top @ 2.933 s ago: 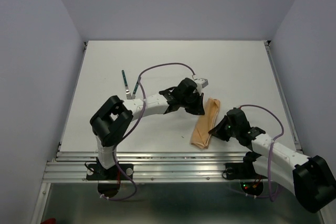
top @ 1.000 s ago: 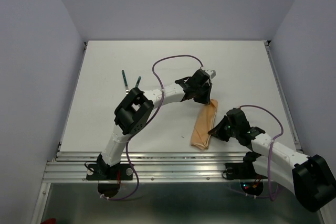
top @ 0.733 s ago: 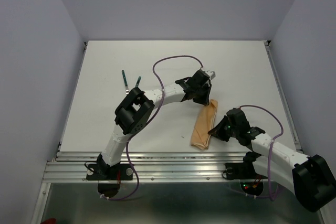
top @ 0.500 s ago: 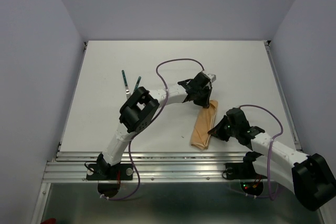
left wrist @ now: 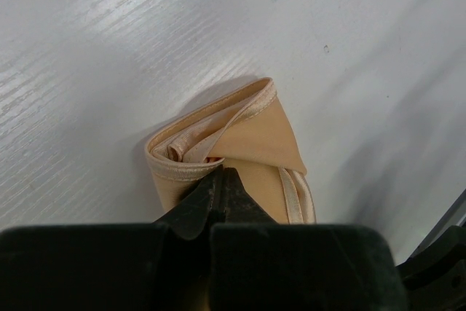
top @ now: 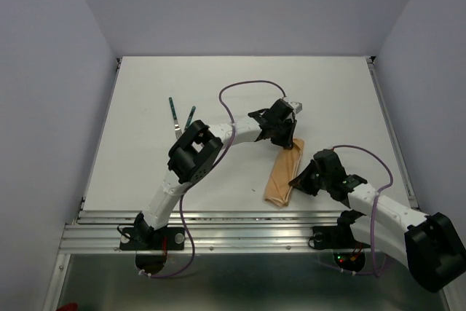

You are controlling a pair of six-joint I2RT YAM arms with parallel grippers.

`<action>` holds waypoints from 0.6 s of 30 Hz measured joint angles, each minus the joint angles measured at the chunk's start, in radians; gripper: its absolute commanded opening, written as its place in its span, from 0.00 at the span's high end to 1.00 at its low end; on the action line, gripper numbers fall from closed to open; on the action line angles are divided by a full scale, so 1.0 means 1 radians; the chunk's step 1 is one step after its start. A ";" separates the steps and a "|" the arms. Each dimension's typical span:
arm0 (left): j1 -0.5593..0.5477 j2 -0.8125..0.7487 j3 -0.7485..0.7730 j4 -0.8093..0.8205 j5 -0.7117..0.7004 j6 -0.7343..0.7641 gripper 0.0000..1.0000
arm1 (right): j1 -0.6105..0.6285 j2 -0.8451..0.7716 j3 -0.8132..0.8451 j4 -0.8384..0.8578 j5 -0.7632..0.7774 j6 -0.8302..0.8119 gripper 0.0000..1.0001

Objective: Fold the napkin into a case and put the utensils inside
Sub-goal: Smooth out the smaller rectangle-folded napkin at the center of the board.

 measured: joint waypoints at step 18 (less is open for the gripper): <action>0.009 -0.125 -0.066 0.005 0.064 0.012 1.00 | 0.000 0.000 0.000 0.001 0.000 0.011 0.99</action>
